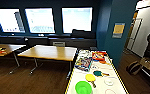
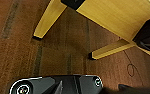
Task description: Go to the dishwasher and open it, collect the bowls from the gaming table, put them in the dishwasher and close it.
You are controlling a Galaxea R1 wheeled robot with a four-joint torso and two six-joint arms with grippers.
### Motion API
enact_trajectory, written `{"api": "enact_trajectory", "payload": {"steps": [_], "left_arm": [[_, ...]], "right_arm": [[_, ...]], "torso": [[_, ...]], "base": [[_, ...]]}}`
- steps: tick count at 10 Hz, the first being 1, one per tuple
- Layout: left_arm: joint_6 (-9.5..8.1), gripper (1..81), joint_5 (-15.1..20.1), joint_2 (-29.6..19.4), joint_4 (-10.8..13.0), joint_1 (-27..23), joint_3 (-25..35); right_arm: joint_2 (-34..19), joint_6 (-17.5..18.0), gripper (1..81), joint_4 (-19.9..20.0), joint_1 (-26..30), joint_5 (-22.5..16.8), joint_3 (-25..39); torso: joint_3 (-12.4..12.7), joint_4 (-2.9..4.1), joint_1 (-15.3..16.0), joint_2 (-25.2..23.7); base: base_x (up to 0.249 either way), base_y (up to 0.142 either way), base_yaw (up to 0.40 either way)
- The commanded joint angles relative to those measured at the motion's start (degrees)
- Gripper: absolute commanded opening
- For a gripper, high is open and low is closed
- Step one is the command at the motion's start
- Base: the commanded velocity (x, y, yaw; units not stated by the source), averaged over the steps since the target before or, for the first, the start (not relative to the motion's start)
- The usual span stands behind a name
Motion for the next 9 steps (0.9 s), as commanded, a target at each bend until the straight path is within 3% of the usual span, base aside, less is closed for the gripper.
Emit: {"api": "enact_trajectory", "payload": {"steps": [1, 4, 6, 9], "left_arm": [[-0.14, 81.1, 4.5, -6.4, -1.5, -10.5, 7.9], [-0.14, 81.1, 6.8, -7.9, -3.4, -15.3, 10.8], [-0.14, 81.1, 9.6, -7.0, -4.5, -19.1, 11.4], [-0.14, 81.1, 13.5, -4.7, -8.8, -25.1, 10.9]], "right_arm": [[-3.7, -0.2, 1.0, -6.2, -0.9, 3.7, 2.7], [-0.8, -0.2, 1.0, -9.6, -7.7, 8.8, 2.1], [3.0, -0.2, 1.0, -11.0, -10.8, 9.9, 1.0], [11.3, -0.4, 1.0, -12.6, -14.8, 10.1, -4.2]], "torso": [[0.0, 0.0, 0.0, 0.0], [0.0, 0.0, 0.0, 0.0], [0.0, 0.0, 0.0, 0.0], [0.0, 0.0, 0.0, 0.0]], "base": [[0.0, 0.0, 0.0], [0.0, 0.0, 0.0], [0.0, 0.0, 0.0], [0.0, 0.0, 0.0]]}}
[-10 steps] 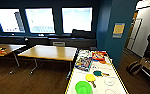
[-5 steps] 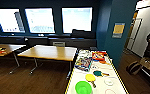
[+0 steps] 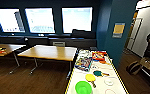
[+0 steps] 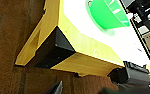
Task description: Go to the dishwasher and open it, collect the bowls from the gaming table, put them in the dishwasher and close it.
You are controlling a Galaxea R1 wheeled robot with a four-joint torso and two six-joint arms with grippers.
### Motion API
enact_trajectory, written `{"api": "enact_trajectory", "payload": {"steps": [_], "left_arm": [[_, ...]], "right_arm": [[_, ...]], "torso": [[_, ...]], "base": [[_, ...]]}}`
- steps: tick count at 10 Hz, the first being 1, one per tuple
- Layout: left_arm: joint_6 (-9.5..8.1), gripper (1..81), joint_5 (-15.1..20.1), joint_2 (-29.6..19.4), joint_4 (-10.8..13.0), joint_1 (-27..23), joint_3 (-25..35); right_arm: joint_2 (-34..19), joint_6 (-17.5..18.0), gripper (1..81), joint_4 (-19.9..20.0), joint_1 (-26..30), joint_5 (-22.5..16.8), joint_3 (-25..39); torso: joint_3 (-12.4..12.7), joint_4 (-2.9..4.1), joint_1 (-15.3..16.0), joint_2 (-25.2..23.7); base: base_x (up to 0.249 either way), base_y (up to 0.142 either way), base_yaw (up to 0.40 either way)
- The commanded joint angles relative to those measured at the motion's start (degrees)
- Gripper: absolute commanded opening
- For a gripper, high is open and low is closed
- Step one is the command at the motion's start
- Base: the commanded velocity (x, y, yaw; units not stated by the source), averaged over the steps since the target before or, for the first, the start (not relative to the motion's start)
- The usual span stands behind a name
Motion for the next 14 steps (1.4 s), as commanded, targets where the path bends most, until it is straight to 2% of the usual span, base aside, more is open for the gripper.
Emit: {"api": "enact_trajectory", "payload": {"steps": [1, 3, 6, 8, 9, 10, 11, 14], "left_arm": [[-0.11, 81.1, 6.5, 0.2, -5.5, -11.4, 1.2], [-0.11, 81.1, 8.7, 1.3, -8.5, -14.4, 0.2], [-0.11, 81.1, 9.2, 5.1, -12.2, -17.9, -3.1], [-0.11, 81.1, 12.7, 9.2, -17.0, -19.9, -8.7], [-0.11, 81.1, 13.2, 10.7, -18.9, -20.8, -10.7], [-0.11, 81.1, 13.3, 12.2, -22.5, -21.4, -13.4], [-0.11, 81.1, 13.3, 13.6, -24.5, -22.1, -15.0], [-0.11, 81.1, 14.1, 17.8, -25.1, -25.0, -17.2]], "right_arm": [[5.9, -0.4, 1.0, -3.6, -0.8, 0.2, -6.3], [11.1, -0.4, 1.0, -4.2, -1.0, 0.1, -9.7], [17.1, -0.2, 1.0, -4.6, -1.1, -0.4, -13.9], [21.1, -0.2, 1.0, -4.6, -1.4, -0.6, -17.8], [22.4, -0.2, 1.0, -4.5, -1.4, -0.6, -19.1], [24.0, -0.2, 1.0, -4.5, -1.1, -0.7, -20.5], [25.3, -0.1, 1.0, -4.5, -0.9, -0.8, -21.5], [28.7, -0.1, 1.0, -4.5, -1.1, -1.3, -25.2]], "torso": [[0.0, 0.0, 0.0, 0.0], [0.0, 0.0, 0.0, 0.0], [0.0, 0.0, 0.0, 0.0], [0.0, 0.0, 0.0, 0.0], [0.0, 0.0, 0.0, 0.0], [0.0, 0.0, 0.0, 0.0], [0.0, 0.0, 0.0, 0.0], [0.0, 0.0, 0.0, 0.0]], "base": [[0.0, 0.0, 0.0], [0.0, 0.0, 0.0], [0.0, 0.0, 0.0], [0.0, 0.0, 0.0], [0.0, 0.0, 0.0], [0.0, 0.0, 0.0], [0.0, 0.0, 0.0], [0.0, 0.0, 0.0]]}}
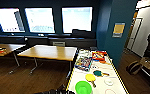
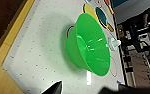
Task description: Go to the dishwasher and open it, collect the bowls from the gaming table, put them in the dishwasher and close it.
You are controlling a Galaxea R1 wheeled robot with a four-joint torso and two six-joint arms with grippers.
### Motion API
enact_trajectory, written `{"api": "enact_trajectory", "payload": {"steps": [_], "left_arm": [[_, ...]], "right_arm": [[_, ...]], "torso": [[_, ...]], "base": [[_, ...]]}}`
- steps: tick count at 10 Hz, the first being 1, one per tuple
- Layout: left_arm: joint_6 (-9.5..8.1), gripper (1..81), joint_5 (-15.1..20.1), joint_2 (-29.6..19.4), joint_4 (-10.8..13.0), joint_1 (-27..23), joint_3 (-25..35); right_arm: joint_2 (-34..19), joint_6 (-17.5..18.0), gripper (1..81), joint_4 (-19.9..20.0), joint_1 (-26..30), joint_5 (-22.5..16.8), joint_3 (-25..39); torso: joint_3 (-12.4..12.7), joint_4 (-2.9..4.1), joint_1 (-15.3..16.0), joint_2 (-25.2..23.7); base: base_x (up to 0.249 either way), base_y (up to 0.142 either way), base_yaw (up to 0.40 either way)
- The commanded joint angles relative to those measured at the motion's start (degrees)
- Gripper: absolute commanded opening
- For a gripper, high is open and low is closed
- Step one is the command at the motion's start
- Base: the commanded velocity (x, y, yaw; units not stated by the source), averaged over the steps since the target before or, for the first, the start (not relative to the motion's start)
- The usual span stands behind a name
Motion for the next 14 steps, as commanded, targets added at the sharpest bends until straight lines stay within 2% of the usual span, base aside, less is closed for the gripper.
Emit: {"api": "enact_trajectory", "payload": {"steps": [1, 2, 5, 14], "left_arm": [[-0.49, 81.1, 3.1, 2.6, -2.9, -10.1, -2.1], [-0.93, 81.1, 3.1, 4.6, -2.9, -10.3, -4.2], [-0.84, 81.1, 4.4, 10.8, -2.2, -11.7, -12.5], [-0.84, 81.1, 3.3, 21.4, -2.5, -12.0, -24.6]], "right_arm": [[-0.3, 0.0, 1.0, -1.1, 4.2, -2.1, -1.2], [0.6, 0.0, 1.0, -1.1, 4.2, -2.1, -2.2], [2.3, 0.0, 1.0, -1.2, 4.6, -2.2, -3.3], [4.5, -0.1, 1.0, -1.5, 4.4, -2.6, -5.7]], "torso": [[0.0, 0.0, 0.0, 0.0], [0.0, 0.0, 0.0, 0.0], [0.0, 0.0, 0.0, 0.0], [0.0, 0.0, 0.0, 0.0]], "base": [[0.0, 0.0, 0.0], [0.0, 0.0, 0.0], [0.0, 0.0, 0.0], [0.0, 0.0, 0.0]]}}
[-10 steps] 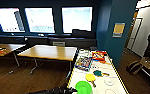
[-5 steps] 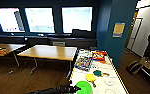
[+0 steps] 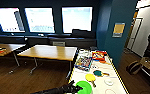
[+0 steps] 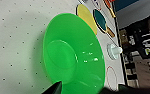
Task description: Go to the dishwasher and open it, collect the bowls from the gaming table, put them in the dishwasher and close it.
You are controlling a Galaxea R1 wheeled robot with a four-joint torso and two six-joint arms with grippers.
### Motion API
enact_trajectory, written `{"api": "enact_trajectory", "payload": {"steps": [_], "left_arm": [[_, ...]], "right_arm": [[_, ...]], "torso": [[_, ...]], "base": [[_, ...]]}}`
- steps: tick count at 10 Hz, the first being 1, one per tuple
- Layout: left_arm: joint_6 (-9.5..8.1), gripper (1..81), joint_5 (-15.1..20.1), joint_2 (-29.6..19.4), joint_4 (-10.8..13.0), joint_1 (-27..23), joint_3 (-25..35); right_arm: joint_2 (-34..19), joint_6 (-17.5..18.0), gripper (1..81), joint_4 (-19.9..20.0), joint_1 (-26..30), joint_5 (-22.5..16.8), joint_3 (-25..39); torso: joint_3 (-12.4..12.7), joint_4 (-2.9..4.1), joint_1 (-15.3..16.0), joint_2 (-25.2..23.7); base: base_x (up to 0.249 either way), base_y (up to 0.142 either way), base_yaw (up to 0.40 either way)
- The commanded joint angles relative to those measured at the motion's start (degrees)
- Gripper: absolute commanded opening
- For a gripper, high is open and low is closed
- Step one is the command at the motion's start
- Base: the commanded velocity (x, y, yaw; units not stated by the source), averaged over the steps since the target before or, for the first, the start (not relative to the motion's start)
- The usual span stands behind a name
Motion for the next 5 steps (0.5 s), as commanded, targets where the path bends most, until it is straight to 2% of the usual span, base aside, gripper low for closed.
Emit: {"api": "enact_trajectory", "payload": {"steps": [1, 2, 4, 5], "left_arm": [[0.23, 81.1, 2.0, 2.3, -1.2, -9.4, -1.8], [0.23, 81.1, 2.0, 2.6, -1.1, -9.4, -1.9], [0.23, 81.1, 2.0, 2.7, -1.1, -9.4, -1.9], [0.32, 81.1, 2.0, 2.7, -1.1, -9.2, -1.9]], "right_arm": [[-1.3, -0.1, 1.0, -1.0, 4.7, -1.5, 0.8], [-1.2, -0.1, 1.0, -1.0, 4.7, -1.4, 0.7], [-1.1, -0.2, 1.0, -1.1, 4.6, -1.4, 0.7], [-1.0, -0.2, 1.0, -1.3, 4.6, -1.4, 0.6]], "torso": [[-1.6, 0.0, 0.0, 0.0], [-1.9, 0.0, 0.0, 0.0], [-4.6, 0.0, 0.0, 0.0], [-2.8, 0.0, 0.0, 0.0]], "base": [[0.0, 0.0, 0.0], [0.0, 0.0, 0.0], [0.0, 0.0, 0.0], [0.0, 0.0, 0.0]]}}
